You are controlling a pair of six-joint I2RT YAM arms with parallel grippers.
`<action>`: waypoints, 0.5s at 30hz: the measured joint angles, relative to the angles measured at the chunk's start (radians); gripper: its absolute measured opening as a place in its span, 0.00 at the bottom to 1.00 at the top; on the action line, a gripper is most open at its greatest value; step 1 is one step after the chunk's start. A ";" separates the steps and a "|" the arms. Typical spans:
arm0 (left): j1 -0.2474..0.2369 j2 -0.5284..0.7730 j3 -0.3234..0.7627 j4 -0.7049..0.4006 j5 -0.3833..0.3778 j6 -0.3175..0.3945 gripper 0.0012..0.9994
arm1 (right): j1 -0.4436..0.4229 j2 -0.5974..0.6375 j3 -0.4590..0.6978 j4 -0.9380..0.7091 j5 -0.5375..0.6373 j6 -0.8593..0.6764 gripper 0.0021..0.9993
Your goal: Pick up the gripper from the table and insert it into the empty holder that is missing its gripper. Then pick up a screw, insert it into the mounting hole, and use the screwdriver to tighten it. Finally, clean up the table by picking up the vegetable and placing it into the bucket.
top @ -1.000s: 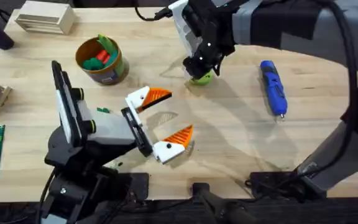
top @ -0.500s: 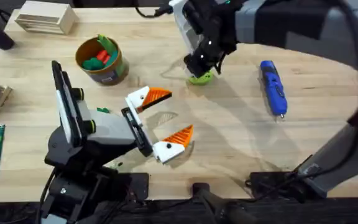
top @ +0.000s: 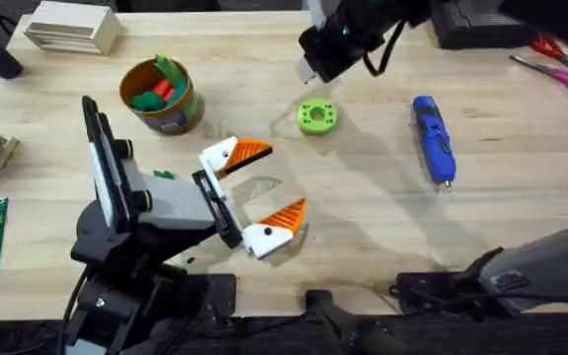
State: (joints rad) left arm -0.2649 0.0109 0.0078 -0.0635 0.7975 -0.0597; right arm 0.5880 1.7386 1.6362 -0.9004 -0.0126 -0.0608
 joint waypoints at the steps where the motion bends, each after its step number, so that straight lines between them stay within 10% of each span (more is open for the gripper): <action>1: 0.000 0.000 0.000 0.000 0.000 0.000 0.99 | 0.000 0.000 0.020 -0.020 -0.018 0.000 0.00; 15: 0.000 0.000 0.000 0.000 0.000 0.000 0.99 | 0.114 0.000 0.229 -0.144 -0.156 0.005 0.00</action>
State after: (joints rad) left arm -0.2649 0.0109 0.0082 -0.0635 0.7975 -0.0597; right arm 0.7022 1.7383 1.8651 -1.0449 -0.1686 -0.0563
